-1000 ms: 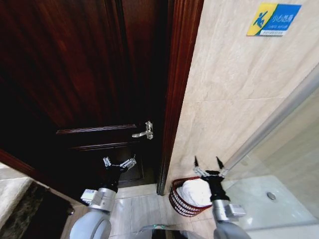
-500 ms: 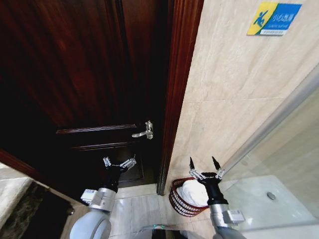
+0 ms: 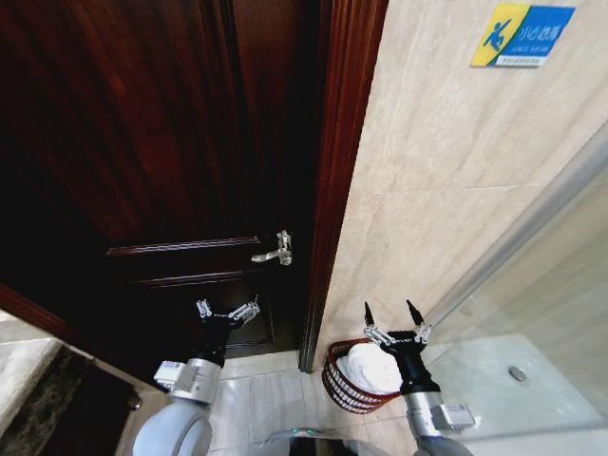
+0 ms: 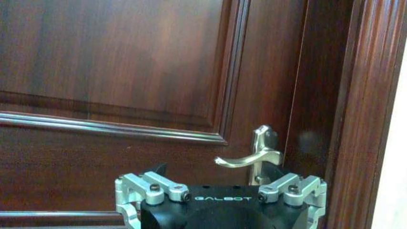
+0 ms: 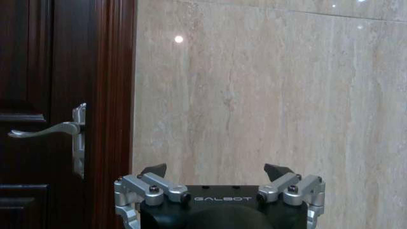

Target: Discard the used towel into the hamper.

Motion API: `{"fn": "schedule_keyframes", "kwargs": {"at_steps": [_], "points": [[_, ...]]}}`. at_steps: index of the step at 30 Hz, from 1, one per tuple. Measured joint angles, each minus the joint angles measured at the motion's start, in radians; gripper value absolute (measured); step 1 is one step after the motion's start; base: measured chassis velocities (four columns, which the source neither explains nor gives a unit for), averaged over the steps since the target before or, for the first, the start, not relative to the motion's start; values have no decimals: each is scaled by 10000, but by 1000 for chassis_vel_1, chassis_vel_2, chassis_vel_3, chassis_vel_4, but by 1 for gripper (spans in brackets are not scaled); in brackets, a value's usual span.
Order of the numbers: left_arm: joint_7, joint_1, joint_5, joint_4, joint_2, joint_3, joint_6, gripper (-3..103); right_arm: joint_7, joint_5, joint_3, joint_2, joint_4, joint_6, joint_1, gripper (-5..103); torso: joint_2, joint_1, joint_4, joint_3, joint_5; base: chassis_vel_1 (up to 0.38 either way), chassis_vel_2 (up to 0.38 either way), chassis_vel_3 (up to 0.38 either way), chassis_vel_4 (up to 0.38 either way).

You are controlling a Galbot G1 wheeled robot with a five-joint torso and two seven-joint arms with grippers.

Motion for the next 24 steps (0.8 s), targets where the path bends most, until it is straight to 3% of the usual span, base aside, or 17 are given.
{"fn": "schedule_keyframes", "kwargs": {"at_steps": [24], "points": [[0,0,0,0,0,0,0,100,6,7,5,4,-4,10,10,100,-13,-6,1,-7,0,21,19,17,19]]}}
